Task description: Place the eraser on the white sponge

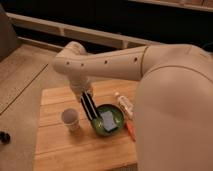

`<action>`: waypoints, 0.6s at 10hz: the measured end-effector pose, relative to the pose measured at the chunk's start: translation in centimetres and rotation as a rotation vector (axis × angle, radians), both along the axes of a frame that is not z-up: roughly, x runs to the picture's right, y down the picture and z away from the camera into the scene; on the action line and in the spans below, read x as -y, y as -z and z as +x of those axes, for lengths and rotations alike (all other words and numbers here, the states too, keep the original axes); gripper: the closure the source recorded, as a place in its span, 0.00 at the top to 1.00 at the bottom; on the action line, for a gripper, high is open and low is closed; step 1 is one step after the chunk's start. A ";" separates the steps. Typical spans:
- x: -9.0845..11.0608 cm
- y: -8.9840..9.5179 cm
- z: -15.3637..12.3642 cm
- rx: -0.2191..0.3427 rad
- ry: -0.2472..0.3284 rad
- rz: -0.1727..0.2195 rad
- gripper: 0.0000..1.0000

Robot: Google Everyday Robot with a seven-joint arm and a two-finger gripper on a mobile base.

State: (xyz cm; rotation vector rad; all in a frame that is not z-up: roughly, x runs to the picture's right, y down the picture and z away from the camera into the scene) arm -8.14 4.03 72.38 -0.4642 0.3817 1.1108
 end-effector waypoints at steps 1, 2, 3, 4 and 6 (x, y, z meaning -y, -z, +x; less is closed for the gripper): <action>-0.3 -0.5 1.4 -0.004 -0.036 0.007 0.00; -0.5 -1.0 3.2 0.001 -0.088 0.019 0.00; -1.1 -1.4 5.0 0.011 -0.148 0.023 0.00; -1.4 -1.4 5.6 0.023 -0.173 0.022 0.00; -1.5 -1.4 5.5 0.031 -0.176 0.021 0.00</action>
